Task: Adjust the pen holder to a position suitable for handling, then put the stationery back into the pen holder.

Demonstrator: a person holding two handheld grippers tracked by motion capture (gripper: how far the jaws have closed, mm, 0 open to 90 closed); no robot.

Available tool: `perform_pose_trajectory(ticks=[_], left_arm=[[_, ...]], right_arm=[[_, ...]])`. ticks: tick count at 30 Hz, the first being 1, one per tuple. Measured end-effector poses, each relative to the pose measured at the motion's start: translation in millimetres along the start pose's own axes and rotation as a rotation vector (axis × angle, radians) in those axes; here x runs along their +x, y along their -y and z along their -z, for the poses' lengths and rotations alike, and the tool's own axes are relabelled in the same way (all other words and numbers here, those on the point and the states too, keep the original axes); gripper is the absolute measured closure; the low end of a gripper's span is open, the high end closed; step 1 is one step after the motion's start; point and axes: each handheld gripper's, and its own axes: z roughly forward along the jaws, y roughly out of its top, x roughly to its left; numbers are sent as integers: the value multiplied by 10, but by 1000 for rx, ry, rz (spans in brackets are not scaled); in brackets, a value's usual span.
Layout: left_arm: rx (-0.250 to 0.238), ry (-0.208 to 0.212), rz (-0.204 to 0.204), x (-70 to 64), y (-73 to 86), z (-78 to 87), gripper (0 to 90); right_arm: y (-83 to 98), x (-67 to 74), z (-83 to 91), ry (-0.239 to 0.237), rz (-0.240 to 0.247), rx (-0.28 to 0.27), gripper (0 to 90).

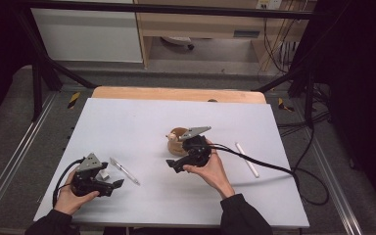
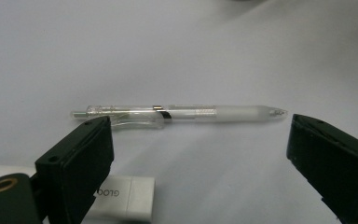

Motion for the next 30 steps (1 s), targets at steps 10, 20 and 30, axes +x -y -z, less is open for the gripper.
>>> perform_pose_trajectory(ticks=[10, 20, 30], left_arm=[[5, -1, -2, 5, 3, -1, 75], [14, -8, -1, 9, 14, 0, 80], [29, -11, -11, -8, 12, -18, 81]], right_arm=[[83, 127, -177, -22, -16, -1, 13], [62, 267, -362, -15, 5, 29, 29], [-69, 467, -644, -34, 11, 30, 114]])
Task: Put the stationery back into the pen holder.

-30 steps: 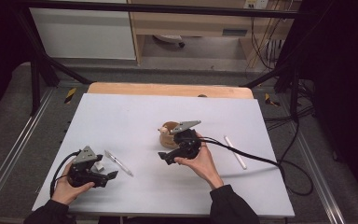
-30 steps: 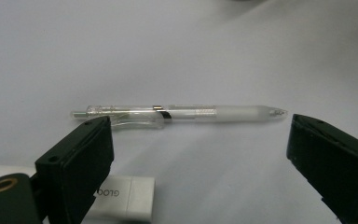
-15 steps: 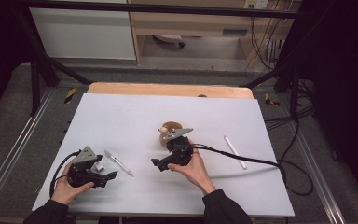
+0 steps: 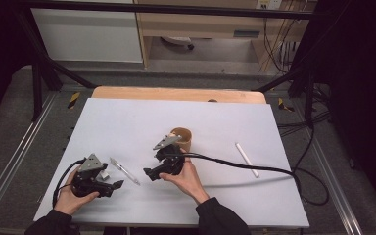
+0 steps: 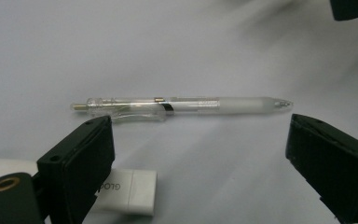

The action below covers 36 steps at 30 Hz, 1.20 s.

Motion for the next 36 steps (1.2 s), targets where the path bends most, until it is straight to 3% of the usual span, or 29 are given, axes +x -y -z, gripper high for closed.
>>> perform_pose_trajectory(ticks=[9, 12, 14, 23, 36], left_arm=[[7, -2, -1, -1, 4, -9, 82], [7, -2, 0, -1, 5, -10, 82], [6, -1, 1, 0, 5, -9, 82], [9, -1, 1, 0, 4, -12, 82], [11, -1, 4, 3, 5, -18, 82]], right_arm=[[-58, 196, -246, -43, 18, 3, 225], [-45, 266, -329, -50, 47, 18, 274], [-26, 296, -367, -72, 28, 4, 330], [40, 331, -435, -105, 20, -4, 509], [113, 368, -487, -133, 38, 0, 656]])
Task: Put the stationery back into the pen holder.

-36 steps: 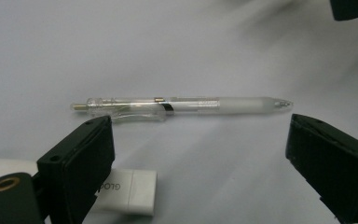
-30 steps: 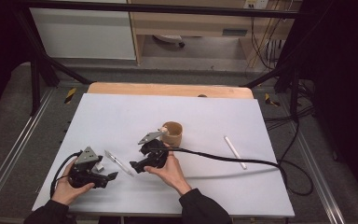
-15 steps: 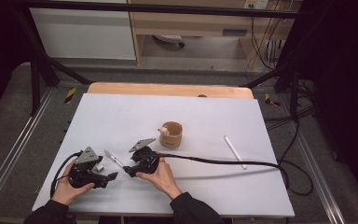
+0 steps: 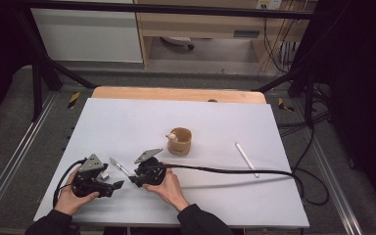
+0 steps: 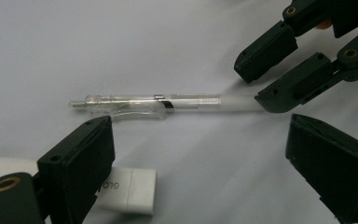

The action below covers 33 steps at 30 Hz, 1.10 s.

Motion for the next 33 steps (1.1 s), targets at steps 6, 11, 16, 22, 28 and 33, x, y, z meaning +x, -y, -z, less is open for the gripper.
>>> perform_pose_trajectory(ticks=[6, 11, 16, 22, 28, 33], left_arm=[[0, 0, 0, 0, -1, -1, 82], [-1, -1, 0, -1, -2, 1, 82], [-1, 0, -2, -3, -2, 1, 82], [0, 0, -2, -2, -2, 2, 82], [-2, -1, -2, -1, -3, 5, 82], [-5, -3, -5, -4, -5, 11, 81]], right_arm=[[27, 7, -26, -6, 7, -5, 724], [43, 28, -30, -9, 4, -8, 774], [52, 42, -31, 1, -18, -16, 791], [56, 58, -30, 18, -60, -21, 809], [41, 49, 0, 41, -52, -17, 811], [-3, 34, 55, 37, -52, -7, 813]])
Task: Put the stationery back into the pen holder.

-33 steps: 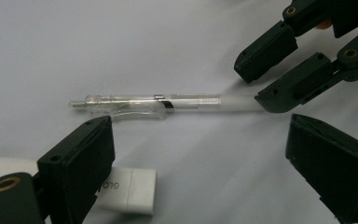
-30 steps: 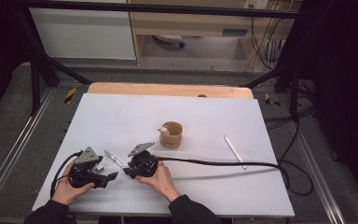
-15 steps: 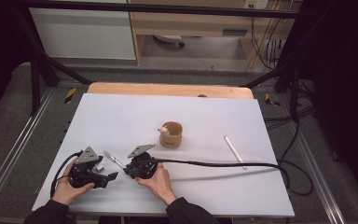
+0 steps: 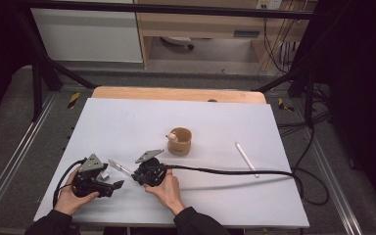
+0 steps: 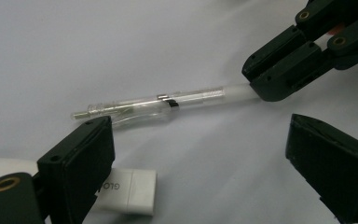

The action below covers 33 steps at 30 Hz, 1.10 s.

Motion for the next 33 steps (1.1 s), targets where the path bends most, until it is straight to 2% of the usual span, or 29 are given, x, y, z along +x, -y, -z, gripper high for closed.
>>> perform_pose_trajectory(ticks=[7, 16, 24, 33], left_arm=[[-11, 1, -8, -16, -20, 14, 78], [-12, 9, -55, -100, -103, 1, 74], [3, 17, -149, -255, -252, -51, 76], [47, 3, -301, -465, -472, -189, 75]], right_arm=[[-96, -52, 166, -12, 32, 11, 812], [-123, -209, 502, -43, 53, 47, 812], [-9, -363, 809, -61, 75, 76, 812], [87, -536, 1167, -61, 92, 95, 812]])
